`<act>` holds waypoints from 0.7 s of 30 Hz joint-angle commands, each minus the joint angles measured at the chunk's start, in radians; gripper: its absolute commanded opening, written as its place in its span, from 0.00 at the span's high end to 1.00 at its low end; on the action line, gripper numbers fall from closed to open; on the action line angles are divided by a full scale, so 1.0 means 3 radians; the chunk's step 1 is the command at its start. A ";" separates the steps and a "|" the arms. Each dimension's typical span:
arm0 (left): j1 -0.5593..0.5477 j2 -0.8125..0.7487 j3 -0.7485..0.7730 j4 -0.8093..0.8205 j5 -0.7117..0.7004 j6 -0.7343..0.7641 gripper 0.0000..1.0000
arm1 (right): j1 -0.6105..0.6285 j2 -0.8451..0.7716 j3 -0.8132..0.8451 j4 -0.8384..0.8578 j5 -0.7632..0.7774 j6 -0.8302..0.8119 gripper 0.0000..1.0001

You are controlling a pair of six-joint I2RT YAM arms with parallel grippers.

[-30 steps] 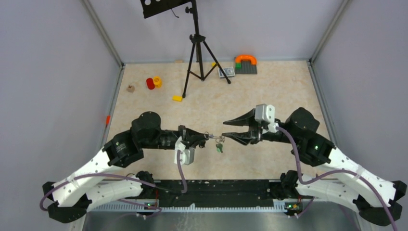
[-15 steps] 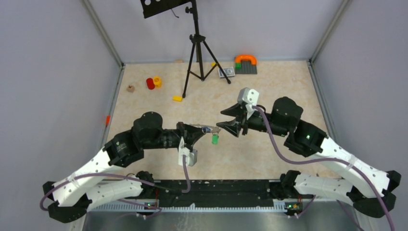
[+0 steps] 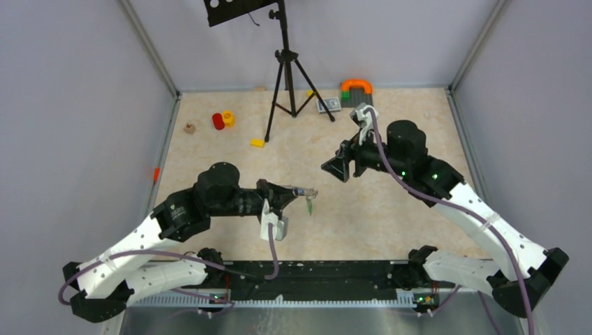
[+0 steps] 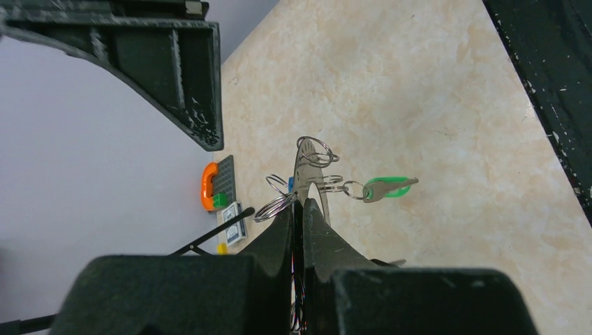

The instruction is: Remove the keys from the keyring

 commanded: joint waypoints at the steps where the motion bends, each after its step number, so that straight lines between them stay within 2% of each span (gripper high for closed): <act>1: 0.0009 -0.0124 0.0039 0.0151 0.0065 -0.0118 1.00 | -0.0028 0.0176 0.0250 -0.0621 0.0576 0.0471 0.32; 5: 0.0007 -0.0193 -0.0020 0.0133 0.0065 -0.0180 1.00 | -0.0027 0.0369 0.0341 -0.1140 0.0858 0.0673 0.30; 8: 0.0009 -0.0228 -0.0046 0.0119 0.0061 -0.0156 1.00 | -0.0028 0.0454 0.0436 -0.1325 0.1039 0.0717 0.30; 11: 0.0007 -0.0217 -0.0050 0.0124 0.0065 -0.0169 1.00 | -0.0031 0.0424 0.0499 -0.1312 0.1228 0.0703 0.24; 14: 0.0006 -0.0189 0.0001 0.0114 0.0038 -0.0089 1.00 | -0.0031 0.0369 0.0551 -0.1268 0.1260 0.0490 0.09; 21: 0.0007 -0.0183 -0.0046 0.0275 0.0068 -0.0159 1.00 | -0.0028 0.0242 0.0406 -0.0986 0.1092 0.0336 0.06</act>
